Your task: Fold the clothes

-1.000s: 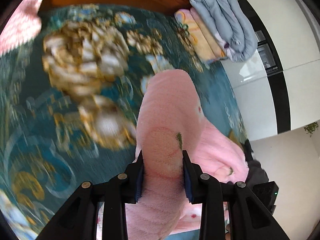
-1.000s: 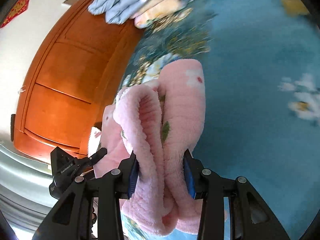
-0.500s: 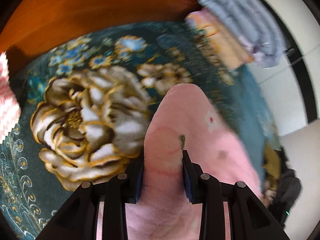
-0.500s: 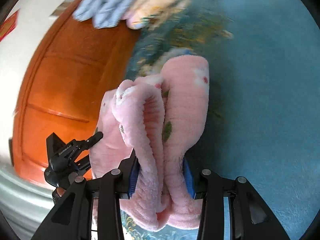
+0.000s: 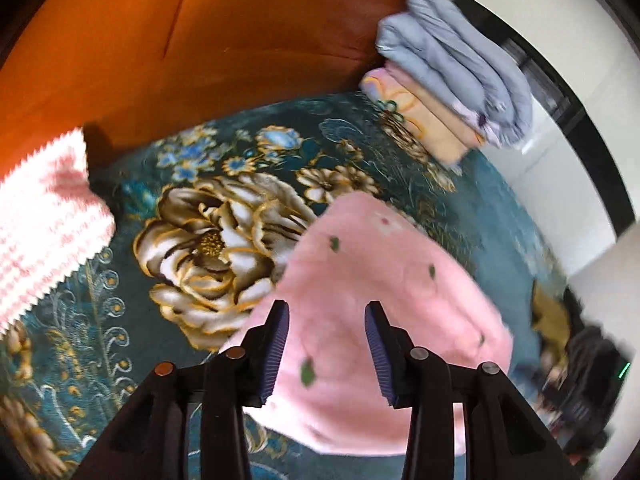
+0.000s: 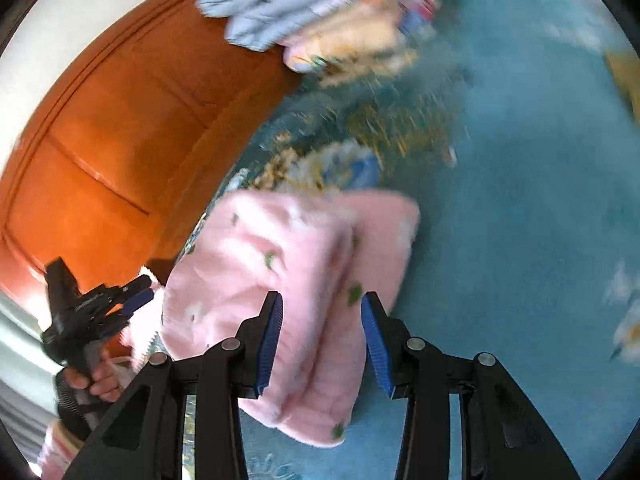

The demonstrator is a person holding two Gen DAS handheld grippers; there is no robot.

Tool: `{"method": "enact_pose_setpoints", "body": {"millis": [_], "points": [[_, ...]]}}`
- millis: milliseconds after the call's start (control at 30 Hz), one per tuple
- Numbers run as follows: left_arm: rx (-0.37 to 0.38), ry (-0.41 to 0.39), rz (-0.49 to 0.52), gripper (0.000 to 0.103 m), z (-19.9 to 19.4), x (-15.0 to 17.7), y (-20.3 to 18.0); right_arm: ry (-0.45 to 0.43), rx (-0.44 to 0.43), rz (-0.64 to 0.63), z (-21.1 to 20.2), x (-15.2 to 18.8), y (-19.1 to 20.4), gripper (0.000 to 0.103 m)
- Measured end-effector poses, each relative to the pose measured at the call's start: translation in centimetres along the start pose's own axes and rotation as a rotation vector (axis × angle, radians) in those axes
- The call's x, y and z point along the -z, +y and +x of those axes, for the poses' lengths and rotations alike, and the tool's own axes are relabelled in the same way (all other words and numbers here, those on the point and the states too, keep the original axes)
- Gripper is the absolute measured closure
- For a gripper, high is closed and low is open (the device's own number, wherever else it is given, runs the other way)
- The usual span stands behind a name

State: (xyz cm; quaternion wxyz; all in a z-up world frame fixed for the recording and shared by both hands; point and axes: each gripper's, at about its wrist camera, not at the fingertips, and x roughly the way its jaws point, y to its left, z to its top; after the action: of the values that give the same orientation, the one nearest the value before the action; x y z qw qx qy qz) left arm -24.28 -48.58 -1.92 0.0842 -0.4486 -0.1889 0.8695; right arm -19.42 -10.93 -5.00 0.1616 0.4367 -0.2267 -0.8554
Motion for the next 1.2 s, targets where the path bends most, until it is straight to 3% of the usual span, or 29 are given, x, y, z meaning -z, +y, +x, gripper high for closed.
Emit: {"method": "enact_pose_setpoints", "body": {"millis": [100,233,333,433,533,600,700,833,933,967,1100,1200], "points": [[0.000,0.018,0.062,0.055,0.8,1.2,-1.2,0.001,-0.015,-0.130,0.5,-1.4,3.1,0.060],[-0.024,0.072,0.027,0.053,3.3,2.3,0.2,0.017,0.008,-0.230,3.3,-2.6,5.0,0.058],[-0.031,0.098,-0.009,0.053,5.0,3.1,1.2,0.061,0.100,-0.168,6.8,-2.7,2.4,0.058],[-0.048,0.081,0.004,0.053,4.8,3.3,0.7,0.099,0.127,-0.117,8.5,-1.8,1.0,0.058],[-0.080,0.056,0.043,0.052,3.1,3.7,-0.3,0.058,0.118,-0.146,6.6,-1.4,2.3,0.058],[-0.089,0.021,0.061,0.039,1.6,4.7,-1.3,0.025,0.095,-0.175,4.8,-0.9,3.5,0.058],[-0.058,-0.016,0.036,0.032,-0.3,7.6,-2.1,-0.022,0.077,-0.135,2.6,2.0,4.6,0.057],[-0.117,-0.005,0.019,0.028,-0.6,12.5,-1.8,-0.049,0.130,-0.068,1.0,7.6,5.0,0.040],[-0.167,0.020,0.025,0.024,-0.1,15.6,-1.4,0.011,0.187,-0.051,2.0,10.9,4.6,0.031],[-0.202,0.023,0.028,0.017,0.2,16.3,-1.4,0.036,0.206,-0.046,2.4,11.9,4.4,0.027],[-0.286,-0.007,0.004,0.009,1.1,17.8,-1.3,0.072,0.249,-0.120,4.5,13.2,5.0,0.007],[-0.317,-0.037,0.002,0.000,1.4,18.4,-1.6,0.090,0.242,-0.163,5.7,14.0,5.1,0.007]]}}
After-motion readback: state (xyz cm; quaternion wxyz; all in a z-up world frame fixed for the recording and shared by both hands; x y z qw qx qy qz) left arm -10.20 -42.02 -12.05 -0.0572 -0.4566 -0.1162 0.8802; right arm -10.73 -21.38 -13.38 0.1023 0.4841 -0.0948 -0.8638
